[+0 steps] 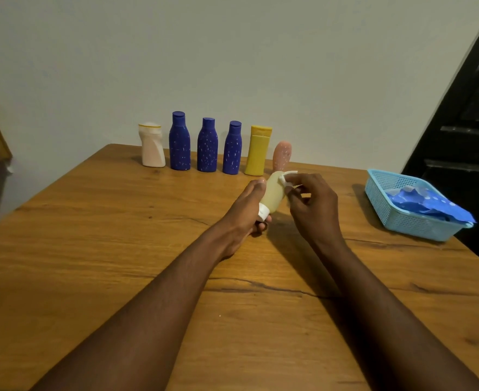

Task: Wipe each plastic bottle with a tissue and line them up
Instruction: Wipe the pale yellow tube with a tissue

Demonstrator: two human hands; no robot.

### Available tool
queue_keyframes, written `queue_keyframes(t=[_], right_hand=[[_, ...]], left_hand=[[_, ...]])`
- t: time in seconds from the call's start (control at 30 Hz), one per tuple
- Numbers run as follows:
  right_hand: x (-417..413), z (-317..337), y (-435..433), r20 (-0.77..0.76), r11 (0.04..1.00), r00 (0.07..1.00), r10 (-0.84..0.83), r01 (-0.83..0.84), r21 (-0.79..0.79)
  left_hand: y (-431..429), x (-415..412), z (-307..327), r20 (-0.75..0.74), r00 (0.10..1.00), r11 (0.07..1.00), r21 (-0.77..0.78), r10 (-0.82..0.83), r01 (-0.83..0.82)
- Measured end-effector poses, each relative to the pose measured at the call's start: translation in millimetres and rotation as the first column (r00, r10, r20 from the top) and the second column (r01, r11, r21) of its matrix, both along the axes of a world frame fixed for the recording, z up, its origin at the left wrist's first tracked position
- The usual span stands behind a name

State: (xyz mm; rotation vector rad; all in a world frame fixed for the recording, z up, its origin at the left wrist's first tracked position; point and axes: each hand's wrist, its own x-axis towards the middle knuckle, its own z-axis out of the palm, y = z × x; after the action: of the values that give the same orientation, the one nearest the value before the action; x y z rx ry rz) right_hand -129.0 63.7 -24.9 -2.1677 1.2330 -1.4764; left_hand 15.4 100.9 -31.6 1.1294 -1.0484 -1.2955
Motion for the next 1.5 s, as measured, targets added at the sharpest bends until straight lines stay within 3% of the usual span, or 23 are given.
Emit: queue_keyframes(t=[0.17, 0.23, 0.4, 0.53, 0.63, 0.87, 0.97, 1.1, 1.2, 1.5], right_hand=[[5.7, 4.5, 15.2, -0.089, 0.951, 0.947, 0.31, -0.308, 0.028], [5.7, 7.1, 16.6, -0.123, 0.94, 0.931, 0.342, -0.339, 0.05], [1.5, 6.1, 5.9, -0.071, 0.992, 0.991, 0.114, -0.118, -0.054], [-9.2, 8.3, -0.5, 0.035, 0.998, 0.999, -0.023, 0.025, -0.051], [-7.9, 6.8, 1.5, 0.019, 0.999, 1.0, 0.006, -0.005, -0.044], [4.7, 7.7, 12.7, -0.089, 0.946, 0.942, 0.323, -0.322, 0.032], [4.1, 8.6, 12.8, -0.086, 0.961, 0.957, 0.276, -0.275, 0.025], [-1.6, 10.1, 4.5, -0.015, 0.997, 0.997, 0.069, -0.07, -0.04], [-10.4, 10.3, -2.1, 0.064, 1.0, 0.998, -0.019, 0.017, 0.02], [-7.3, 6.6, 1.3, 0.34, 0.918, 0.939, 0.053, -0.18, 0.355]], left_hand=[[-3.1, 5.5, -0.9, -0.139, 0.99, 0.999, -0.004, -0.036, 0.035], [-4.1, 5.9, -0.4, -0.153, 0.988, 0.999, -0.003, -0.032, 0.032], [-5.1, 0.6, -3.5, 0.048, 0.999, 1.0, 0.009, -0.014, 0.014], [-5.0, -0.6, -5.0, 0.14, 0.989, 0.999, -0.027, -0.04, 0.045], [-4.3, -1.0, -4.5, 0.156, 0.987, 0.999, -0.035, -0.034, 0.04], [-8.6, 2.8, -6.1, 0.127, 0.992, 0.998, -0.047, -0.025, 0.031], [-6.1, 0.4, -2.3, 0.17, 0.985, 0.999, -0.054, -0.001, 0.011], [-2.0, -0.3, -1.2, 0.174, 0.985, 0.998, -0.063, 0.005, 0.006], [1.1, -1.9, -1.4, 0.164, 0.986, 0.997, -0.072, -0.025, 0.037], [-0.2, 0.3, -3.6, 0.046, 0.997, 0.995, -0.083, 0.056, -0.052]])
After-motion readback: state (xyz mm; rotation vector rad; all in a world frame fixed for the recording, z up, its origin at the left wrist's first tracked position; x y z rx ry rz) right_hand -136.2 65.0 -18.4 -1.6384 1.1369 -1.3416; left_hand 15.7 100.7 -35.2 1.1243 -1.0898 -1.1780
